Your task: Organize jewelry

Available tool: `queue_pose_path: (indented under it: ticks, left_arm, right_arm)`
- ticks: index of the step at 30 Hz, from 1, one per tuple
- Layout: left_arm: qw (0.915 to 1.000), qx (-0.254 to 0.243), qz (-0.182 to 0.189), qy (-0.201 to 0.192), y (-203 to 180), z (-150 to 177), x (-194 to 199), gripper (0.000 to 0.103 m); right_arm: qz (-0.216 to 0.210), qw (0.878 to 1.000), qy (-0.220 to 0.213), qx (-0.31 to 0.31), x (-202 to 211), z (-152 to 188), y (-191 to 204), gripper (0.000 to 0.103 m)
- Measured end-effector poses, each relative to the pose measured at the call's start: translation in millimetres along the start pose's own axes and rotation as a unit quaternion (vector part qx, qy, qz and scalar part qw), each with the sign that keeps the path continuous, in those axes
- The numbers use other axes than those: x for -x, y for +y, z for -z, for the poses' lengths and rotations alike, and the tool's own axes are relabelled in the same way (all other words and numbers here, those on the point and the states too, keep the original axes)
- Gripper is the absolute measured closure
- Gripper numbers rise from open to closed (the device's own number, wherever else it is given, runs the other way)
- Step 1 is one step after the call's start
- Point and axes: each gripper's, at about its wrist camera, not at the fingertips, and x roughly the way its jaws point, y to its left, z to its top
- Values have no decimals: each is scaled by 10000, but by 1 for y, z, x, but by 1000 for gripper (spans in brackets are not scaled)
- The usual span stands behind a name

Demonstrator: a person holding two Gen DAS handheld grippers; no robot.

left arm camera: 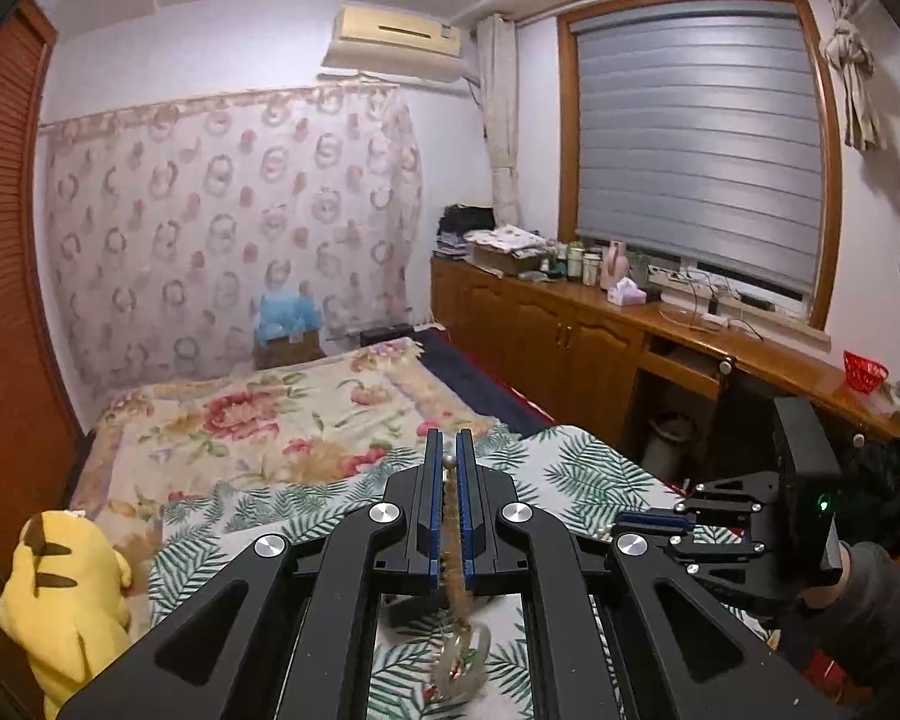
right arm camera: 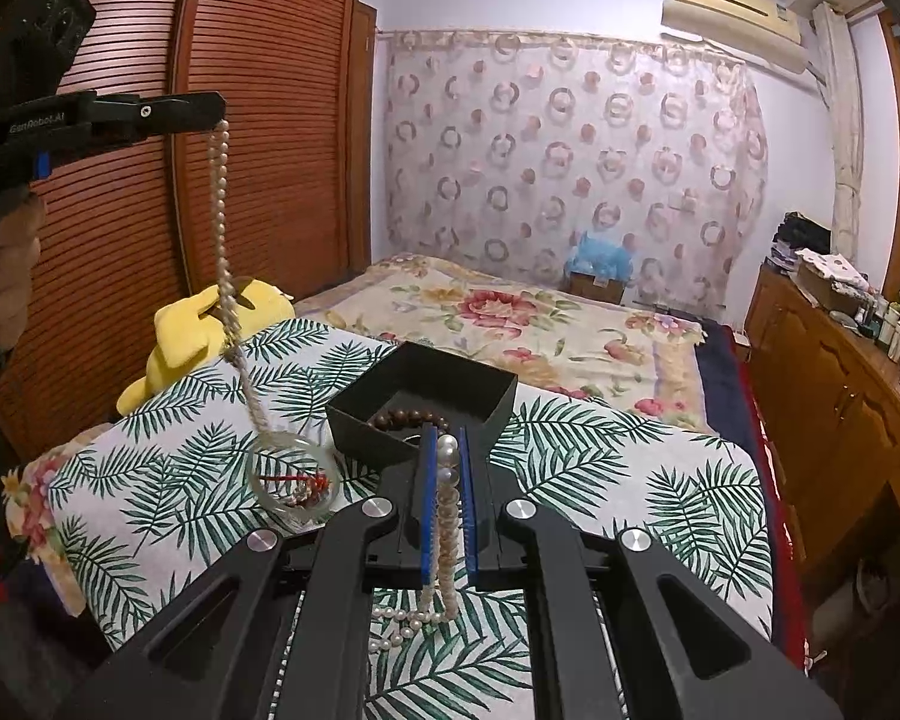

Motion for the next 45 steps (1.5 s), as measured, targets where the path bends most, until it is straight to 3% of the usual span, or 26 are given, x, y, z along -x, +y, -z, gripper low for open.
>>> queue_pose_path:
  ticks: [5,9,18,42,44,45]
  left_arm:
    - [9984,74,-468,322,25,20,-20,99]
    - [9971,335,-510,455,45,34,-26,99]
    - [9980,291,-527,178,40,14,-9,99]
    - [9980,-24,-123,-622,-7,-27,39,99]
    - [9970,-202,-196,-724,-13,-29,40,99]
    - [9977,-228,-387,-512,-10,-27,25,99]
  right_arm:
    - [-27,10000,33,35,-3,-1,5,95]
    - [-27,10000,58,56,-5,-1,7,95]
    - [-14,10000,46,62,-4,-3,8,95]
    - [-53,9999,65,90,-3,-4,11,95]
    - [-69,9999,86,80,-4,-2,10,95]
    - [-83,9999,108,67,-5,-2,10,95]
